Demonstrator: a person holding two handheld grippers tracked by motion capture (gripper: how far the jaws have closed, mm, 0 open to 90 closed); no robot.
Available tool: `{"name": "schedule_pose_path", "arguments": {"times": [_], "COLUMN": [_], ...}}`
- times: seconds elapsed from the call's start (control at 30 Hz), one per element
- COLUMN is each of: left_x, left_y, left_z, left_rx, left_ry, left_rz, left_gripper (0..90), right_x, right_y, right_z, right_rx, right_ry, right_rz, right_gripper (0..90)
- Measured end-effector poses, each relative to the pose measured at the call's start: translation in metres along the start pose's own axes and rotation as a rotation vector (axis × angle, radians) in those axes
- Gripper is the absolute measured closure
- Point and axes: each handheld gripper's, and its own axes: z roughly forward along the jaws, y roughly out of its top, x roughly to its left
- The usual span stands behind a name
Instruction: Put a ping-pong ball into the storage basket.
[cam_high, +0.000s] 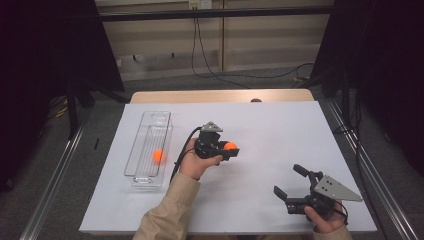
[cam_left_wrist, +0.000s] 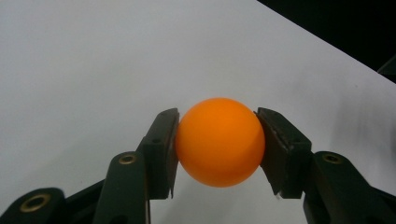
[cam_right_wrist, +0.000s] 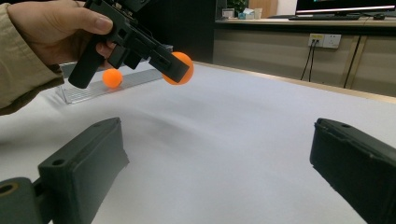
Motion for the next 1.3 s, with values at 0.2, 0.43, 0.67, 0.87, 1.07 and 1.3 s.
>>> {"name": "schedule_pose_path", "arguments": {"times": [0.2,0.43,0.67,0.87,1.07,1.3], "left_x": [0.002,0.005,0.007,0.009,0.012,0.014], "left_y": [0.0,0.001,0.001,0.001,0.001,0.002], "left_z": [-0.002,-0.007,-0.009,-0.013,-0.016,-0.02], "left_rx": [-0.002,-0.004,-0.006,-0.011,-0.016,-0.016], "left_ry": [0.0,0.011,0.013,0.015,0.022,0.028], "left_rz": [-0.006,-0.01,-0.016,-0.024,-0.027,-0.026], "left_gripper": [50.9,50.9,50.9,50.9,50.9,50.9], "right_x": [0.0,0.0,0.0,0.0,0.0,0.0], "right_y": [0.0,0.0,0.0,0.0,0.0,0.0], "right_z": [0.0,0.0,0.0,0.0,0.0,0.0], "right_rx": [0.0,0.001,0.0,0.0,0.0,0.0], "right_ry": [0.001,0.002,0.001,0.002,0.002,0.002], "right_rz": [-0.002,-0.002,0.0,-0.002,-0.001,-0.001], "right_gripper": [2.5,2.5,2.5,2.5,2.5,2.5]}}
